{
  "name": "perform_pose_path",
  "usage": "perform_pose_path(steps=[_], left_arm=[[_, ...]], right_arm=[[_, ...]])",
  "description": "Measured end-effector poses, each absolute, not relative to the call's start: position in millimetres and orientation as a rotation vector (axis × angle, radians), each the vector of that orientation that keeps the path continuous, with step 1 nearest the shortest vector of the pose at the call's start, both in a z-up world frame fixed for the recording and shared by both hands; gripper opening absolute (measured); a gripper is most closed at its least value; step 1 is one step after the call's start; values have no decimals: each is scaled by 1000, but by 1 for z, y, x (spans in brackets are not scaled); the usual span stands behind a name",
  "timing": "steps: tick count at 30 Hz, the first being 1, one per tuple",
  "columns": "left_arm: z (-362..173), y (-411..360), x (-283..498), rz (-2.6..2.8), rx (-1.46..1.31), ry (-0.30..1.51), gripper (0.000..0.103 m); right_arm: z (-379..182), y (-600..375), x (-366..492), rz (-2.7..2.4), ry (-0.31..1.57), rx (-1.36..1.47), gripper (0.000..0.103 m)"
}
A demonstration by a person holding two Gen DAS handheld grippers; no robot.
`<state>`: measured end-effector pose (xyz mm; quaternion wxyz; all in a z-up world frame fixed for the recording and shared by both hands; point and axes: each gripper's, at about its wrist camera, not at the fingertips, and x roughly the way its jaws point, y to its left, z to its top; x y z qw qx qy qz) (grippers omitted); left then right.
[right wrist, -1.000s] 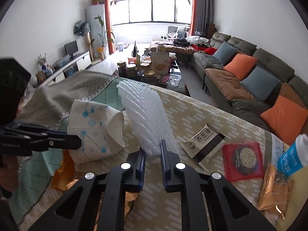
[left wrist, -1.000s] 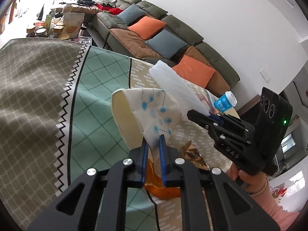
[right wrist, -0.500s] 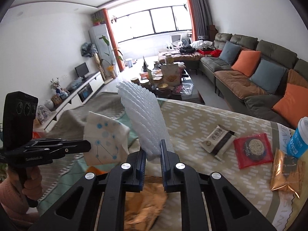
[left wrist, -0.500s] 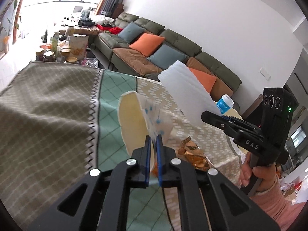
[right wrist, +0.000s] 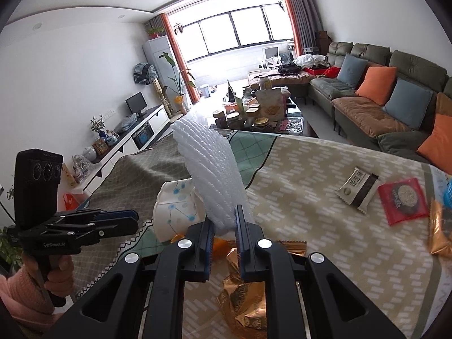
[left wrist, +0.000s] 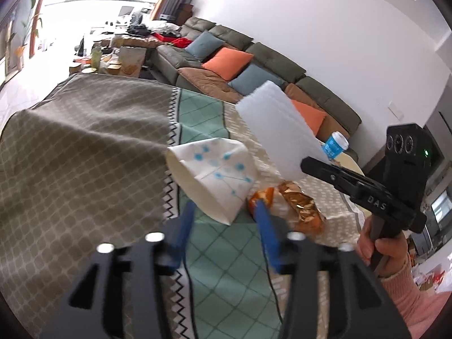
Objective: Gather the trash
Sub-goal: 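Lift the paper cup and foam net and carry them toward the bin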
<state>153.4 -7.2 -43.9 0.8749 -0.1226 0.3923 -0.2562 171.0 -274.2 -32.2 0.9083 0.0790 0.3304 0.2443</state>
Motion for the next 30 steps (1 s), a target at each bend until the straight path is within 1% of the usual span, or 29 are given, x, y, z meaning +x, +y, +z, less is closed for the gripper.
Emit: perform_pose_path(steps=[1,6,12,15,23,30], left_arm=[[-45,-6,155,-526,-257,820,64],[-57,-2,178,-516,-317,861,66],[-67,-7,198,-523,-329,908,67],[-69,-10,204,-535,-333,917,76],[-75,-22,209,-647,-362,951,77],[-60,-31,195,-746,-382,869,74]], right_arm=[[-33,-274,172,506,685,167,14],[-36,-259,174,515,703,126,14],[-45,-238,182,515,747,7,14],[-52,-233,186,503,768,-39,14],[-63,-238,189,483,796,-46,14],[-64,-245,191,506,800,-1,14]])
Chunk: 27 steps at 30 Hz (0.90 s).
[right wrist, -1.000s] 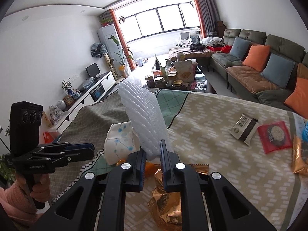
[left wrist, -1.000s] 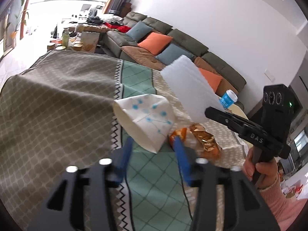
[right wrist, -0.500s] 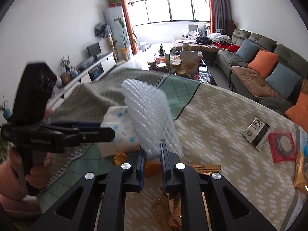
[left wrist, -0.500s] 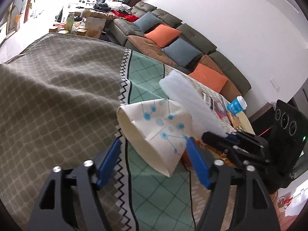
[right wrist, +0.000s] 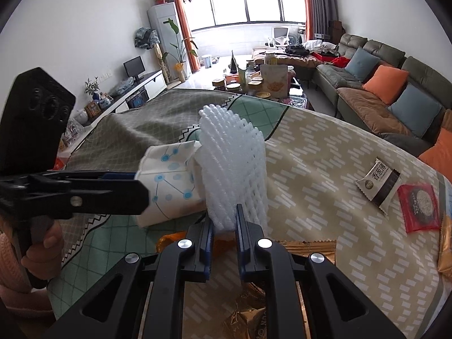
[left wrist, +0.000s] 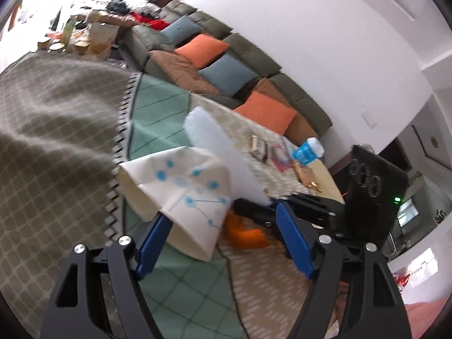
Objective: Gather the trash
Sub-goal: 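Lift the paper cup and foam net and carry them toward the bin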
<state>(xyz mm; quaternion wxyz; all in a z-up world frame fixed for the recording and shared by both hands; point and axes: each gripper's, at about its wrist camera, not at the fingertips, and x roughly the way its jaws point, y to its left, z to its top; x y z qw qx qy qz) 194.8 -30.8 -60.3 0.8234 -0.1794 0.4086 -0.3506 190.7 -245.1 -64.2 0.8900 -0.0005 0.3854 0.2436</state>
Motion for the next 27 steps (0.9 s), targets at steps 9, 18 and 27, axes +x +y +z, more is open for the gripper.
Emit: perform_pose_path(steps=[9,18,27], left_arm=[[-64,-43,202,-720,-331,885,34],[-65,-53,208,-676,-291,885,7],[-43,-31,178,-612,-239,809,6]], right_arm=[[-62,-254,192,517,798,45,14],[-56,-263,189,509,772,86,14],[-27,-269,169,518,685,115,14]])
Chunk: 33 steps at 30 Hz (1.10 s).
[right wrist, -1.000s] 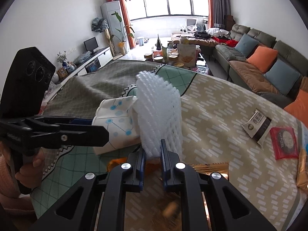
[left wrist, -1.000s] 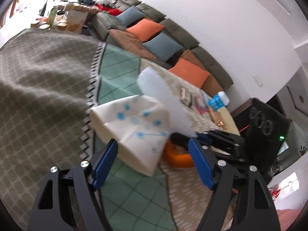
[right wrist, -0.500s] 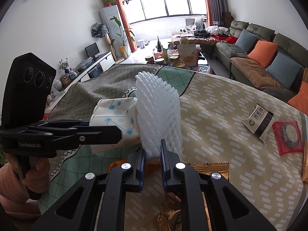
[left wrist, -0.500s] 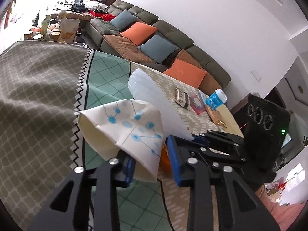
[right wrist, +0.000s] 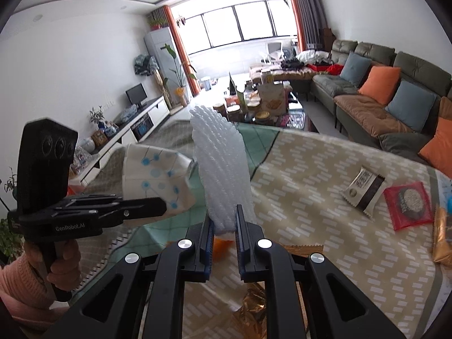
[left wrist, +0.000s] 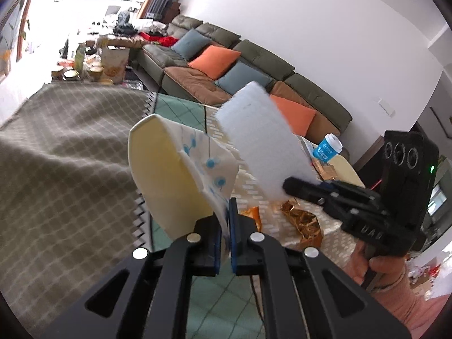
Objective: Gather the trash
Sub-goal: 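Lift the paper cup and foam net and carry them toward the bin, then carry the paper cup and foam net over the teal bin with both grippers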
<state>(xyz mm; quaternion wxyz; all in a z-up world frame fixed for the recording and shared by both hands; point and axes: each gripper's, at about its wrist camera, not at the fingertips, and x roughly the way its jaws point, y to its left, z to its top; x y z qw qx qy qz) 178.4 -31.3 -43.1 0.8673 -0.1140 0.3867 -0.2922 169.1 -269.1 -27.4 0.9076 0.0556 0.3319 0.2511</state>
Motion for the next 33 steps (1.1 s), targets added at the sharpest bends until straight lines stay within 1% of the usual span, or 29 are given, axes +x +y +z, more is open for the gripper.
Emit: perform_pose_path(steps=[5,12,33], left_arm=[[-30,-11,156,-578,-234,766,6],[-22,29,120,-484,-222,727,6],[-9,152,34,-217,-270,647,7]], right_arm=[[-11,-258,151,556,640,107,14],[-2,-228,132,644,615,96,14],[-15,-103,114,922,675,65,14]])
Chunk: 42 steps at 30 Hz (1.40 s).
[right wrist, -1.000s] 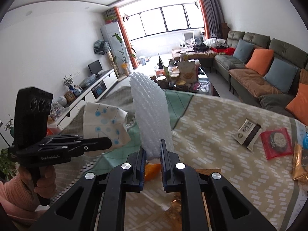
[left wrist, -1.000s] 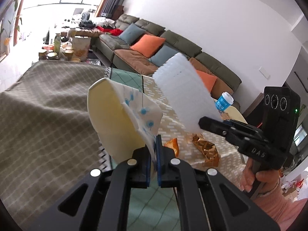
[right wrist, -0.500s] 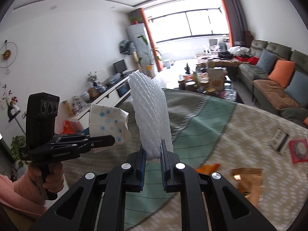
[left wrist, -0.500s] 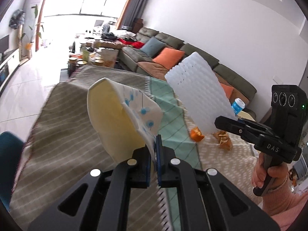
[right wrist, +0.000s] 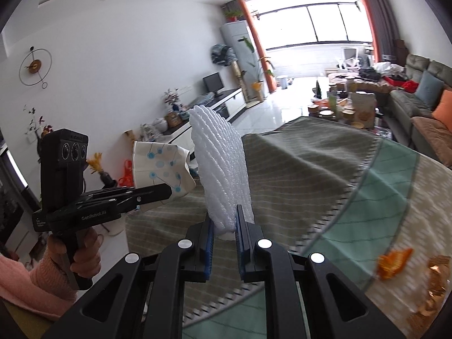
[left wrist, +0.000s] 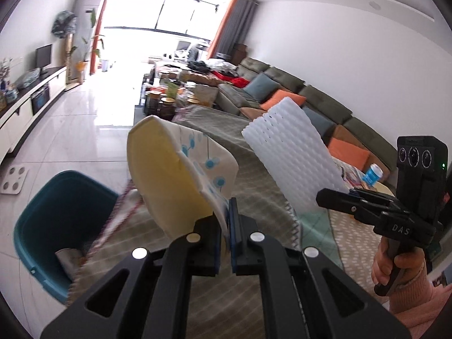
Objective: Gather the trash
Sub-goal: 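Carry the paper cup and foam net over the teal bin with both grippers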
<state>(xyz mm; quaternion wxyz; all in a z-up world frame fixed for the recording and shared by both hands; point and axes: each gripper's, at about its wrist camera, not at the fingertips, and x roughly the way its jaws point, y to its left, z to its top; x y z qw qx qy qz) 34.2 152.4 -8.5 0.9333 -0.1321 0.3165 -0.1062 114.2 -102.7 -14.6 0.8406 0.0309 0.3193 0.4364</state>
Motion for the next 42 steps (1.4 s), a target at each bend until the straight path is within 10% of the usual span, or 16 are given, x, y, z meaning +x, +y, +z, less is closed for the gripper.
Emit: perform_pose_path(steps=[42], left_arm=[[-22,268,-2,102,-357,649,7]], right_arm=[[-31,77,144,1173,819,-4,14]])
